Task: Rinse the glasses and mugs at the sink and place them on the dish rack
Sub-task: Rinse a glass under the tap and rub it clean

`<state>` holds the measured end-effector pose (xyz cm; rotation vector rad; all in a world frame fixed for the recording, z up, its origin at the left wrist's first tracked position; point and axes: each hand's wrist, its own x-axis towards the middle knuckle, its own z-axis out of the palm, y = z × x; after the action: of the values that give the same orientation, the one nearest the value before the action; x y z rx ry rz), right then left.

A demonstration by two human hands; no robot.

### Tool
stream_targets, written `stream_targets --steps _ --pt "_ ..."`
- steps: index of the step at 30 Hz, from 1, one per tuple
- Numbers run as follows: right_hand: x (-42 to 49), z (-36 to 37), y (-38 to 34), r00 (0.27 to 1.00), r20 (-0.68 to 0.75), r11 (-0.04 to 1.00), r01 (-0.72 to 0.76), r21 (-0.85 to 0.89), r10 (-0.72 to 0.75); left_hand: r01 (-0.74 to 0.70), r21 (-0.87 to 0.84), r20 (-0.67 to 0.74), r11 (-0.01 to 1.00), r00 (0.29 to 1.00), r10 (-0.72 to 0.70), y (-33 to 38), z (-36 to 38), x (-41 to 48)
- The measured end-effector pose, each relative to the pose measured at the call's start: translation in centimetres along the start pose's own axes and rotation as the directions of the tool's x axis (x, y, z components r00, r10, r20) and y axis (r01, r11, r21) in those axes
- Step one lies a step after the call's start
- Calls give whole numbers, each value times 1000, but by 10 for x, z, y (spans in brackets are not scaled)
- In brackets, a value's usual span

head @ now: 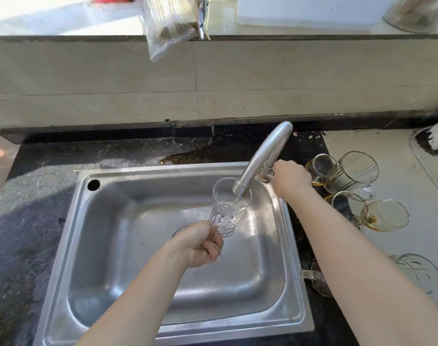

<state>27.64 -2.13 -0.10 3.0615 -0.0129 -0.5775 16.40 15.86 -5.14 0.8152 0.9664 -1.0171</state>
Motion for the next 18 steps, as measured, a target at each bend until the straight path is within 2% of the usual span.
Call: stream_targets --steps 4,6,8,10,11,12,13,14,16,18 --pt "2 -4 -2 998 24 996 -52 75 50 -10 30 2 999 1000 10 -1 0 -1" --pt "-3 -1 -4 999 7 997 -44 57 44 -17 47 -5 999 1000 17 -2 0 -5" --pt "-17 4 -5 995 -94 999 -13 52 18 -16 77 -14 997 1000 17 -4 -2 -8" --pt "-42 11 -5 978 -202 976 87 198 -47 -6 101 -27 995 1000 9 -6 -8 -12" --pt "-56 16 -5 980 -184 916 145 374 -80 -1 128 -28 992 1000 5 -6 -11 -13" --pt "-71 16 -6 985 -99 791 170 587 -138 2 165 -26 986 1000 2 -6 -12 -16" --pt "-84 16 -9 969 42 627 123 769 -242 8 210 -21 978 1000 -3 -7 -14 -18" --pt "-96 16 -12 916 164 499 44 865 -366 16 262 -7 965 1000 -15 -7 -14 -22" --pt "-105 25 -17 836 231 406 -11 914 -497 30 376 30 926 999 -45 -9 -11 -29" --pt "-105 37 -20 867 177 365 6 931 -466 39 455 89 889 992 -89 -12 -7 -36"
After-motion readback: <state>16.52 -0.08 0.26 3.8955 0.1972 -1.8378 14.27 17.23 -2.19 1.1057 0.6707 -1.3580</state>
